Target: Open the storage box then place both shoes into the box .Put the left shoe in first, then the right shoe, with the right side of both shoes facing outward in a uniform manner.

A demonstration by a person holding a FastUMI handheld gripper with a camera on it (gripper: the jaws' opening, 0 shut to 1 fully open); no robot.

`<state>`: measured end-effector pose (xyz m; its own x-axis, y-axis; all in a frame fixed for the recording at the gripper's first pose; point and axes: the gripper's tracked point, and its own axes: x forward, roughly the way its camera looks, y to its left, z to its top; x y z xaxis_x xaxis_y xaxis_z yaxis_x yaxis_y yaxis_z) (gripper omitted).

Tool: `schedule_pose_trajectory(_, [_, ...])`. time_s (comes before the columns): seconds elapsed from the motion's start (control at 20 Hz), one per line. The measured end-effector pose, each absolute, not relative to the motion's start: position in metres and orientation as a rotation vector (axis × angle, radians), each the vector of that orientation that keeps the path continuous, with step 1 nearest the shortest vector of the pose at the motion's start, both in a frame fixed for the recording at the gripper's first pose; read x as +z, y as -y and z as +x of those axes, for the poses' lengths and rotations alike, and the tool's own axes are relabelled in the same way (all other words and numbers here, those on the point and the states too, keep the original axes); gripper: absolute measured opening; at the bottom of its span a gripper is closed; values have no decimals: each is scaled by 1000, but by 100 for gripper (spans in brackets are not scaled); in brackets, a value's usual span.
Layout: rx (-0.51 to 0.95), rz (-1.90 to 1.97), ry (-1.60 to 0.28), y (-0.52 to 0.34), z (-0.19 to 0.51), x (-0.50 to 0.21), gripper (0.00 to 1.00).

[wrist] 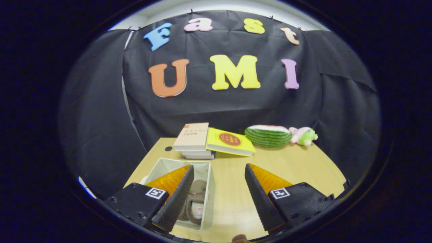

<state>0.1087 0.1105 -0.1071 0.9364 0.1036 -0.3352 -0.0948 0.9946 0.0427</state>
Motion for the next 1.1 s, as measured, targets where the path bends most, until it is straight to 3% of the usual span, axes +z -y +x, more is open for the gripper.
schedule_pose_trajectory(0.15, [66,-12,-191,-86,91,-74,99])
schedule_pose_trajectory(0.5, [79,18,-37,-59,33,-38,100])
schedule_pose_trajectory(1.1, [31,25,-48,-7,-30,-58,100])
